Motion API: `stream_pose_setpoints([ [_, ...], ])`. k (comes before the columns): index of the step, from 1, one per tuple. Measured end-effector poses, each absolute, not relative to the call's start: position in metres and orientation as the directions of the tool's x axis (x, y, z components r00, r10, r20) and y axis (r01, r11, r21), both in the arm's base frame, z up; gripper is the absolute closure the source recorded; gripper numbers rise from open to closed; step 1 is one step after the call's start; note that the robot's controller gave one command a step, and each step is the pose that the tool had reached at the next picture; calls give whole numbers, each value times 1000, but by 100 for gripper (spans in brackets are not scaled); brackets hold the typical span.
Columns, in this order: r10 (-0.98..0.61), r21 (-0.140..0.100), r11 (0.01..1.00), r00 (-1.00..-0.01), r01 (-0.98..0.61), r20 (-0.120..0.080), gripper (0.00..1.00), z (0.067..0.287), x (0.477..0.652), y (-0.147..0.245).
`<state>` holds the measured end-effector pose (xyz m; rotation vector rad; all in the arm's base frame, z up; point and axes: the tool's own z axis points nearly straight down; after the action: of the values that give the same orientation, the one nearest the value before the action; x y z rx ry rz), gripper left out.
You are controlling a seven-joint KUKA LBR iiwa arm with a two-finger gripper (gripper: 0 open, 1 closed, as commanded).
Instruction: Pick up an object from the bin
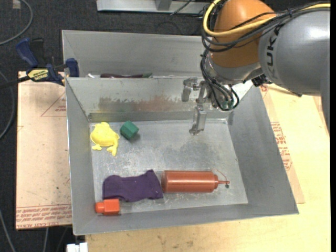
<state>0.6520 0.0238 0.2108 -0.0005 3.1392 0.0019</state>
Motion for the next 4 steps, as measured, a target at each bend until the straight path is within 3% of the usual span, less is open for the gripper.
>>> stream_pose_setpoints([
  [1,1,1,1000,-1000,1,-4,0,209,652,25],
  [2,-94,4,996,-995,-94,16,0,187,629,49],
  [3,-146,2,989,-989,-146,-10,0,210,623,4],
  [4,-152,1,988,-988,-152,-4,0,206,611,-19],
])
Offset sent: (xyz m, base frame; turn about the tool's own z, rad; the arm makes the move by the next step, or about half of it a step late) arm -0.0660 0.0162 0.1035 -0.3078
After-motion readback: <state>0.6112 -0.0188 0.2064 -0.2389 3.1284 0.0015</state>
